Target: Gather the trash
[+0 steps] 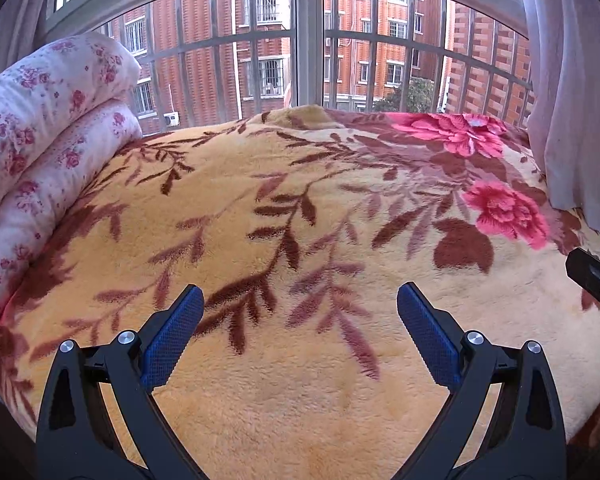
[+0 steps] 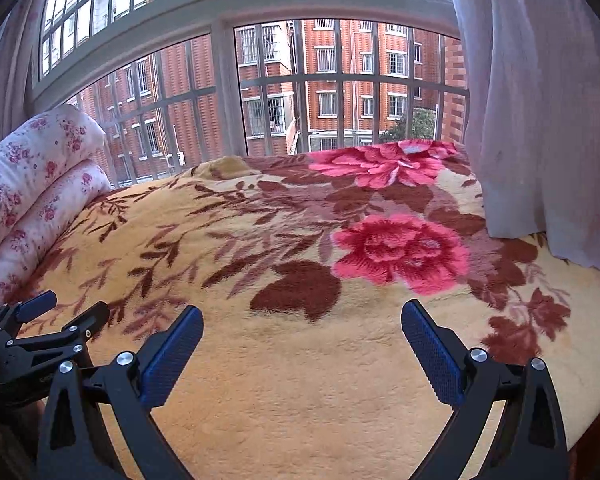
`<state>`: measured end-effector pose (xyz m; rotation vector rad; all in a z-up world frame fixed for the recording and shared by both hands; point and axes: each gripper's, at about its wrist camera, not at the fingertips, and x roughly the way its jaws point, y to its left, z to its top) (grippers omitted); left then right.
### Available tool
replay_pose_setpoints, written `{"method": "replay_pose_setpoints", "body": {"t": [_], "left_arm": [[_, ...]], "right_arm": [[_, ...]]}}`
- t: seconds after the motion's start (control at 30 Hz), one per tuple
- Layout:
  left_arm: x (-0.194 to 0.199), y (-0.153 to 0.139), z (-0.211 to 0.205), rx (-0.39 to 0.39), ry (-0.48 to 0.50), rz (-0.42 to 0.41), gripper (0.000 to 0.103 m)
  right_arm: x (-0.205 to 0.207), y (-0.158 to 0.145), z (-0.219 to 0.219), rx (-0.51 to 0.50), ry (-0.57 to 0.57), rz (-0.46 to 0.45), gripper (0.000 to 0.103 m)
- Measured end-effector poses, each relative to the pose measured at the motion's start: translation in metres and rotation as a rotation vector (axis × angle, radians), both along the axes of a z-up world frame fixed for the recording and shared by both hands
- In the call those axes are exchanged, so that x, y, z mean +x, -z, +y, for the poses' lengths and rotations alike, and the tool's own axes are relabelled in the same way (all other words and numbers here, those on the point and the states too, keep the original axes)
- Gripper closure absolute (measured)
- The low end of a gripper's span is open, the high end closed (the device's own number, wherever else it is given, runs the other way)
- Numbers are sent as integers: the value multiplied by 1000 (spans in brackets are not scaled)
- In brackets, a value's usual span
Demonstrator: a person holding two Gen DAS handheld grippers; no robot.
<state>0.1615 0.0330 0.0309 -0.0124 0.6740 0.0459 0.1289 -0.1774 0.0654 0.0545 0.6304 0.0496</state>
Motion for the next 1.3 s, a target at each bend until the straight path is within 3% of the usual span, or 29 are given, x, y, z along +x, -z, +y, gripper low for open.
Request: {"method": "replay_pose_setpoints", "body": {"t": [0.57,1.07,1.3], "left_arm": [[6,2,3,-16,24,0,8],[-10,-9,-5,27,-8,-70,8],[-9,-12,-1,13,13,-55,8]], "right_arm": [[7,4,1,-2,9,8,5],[0,-4,2,-10,20,-3,5],[-3,-7,-1,-13,37,-9,5]]}}
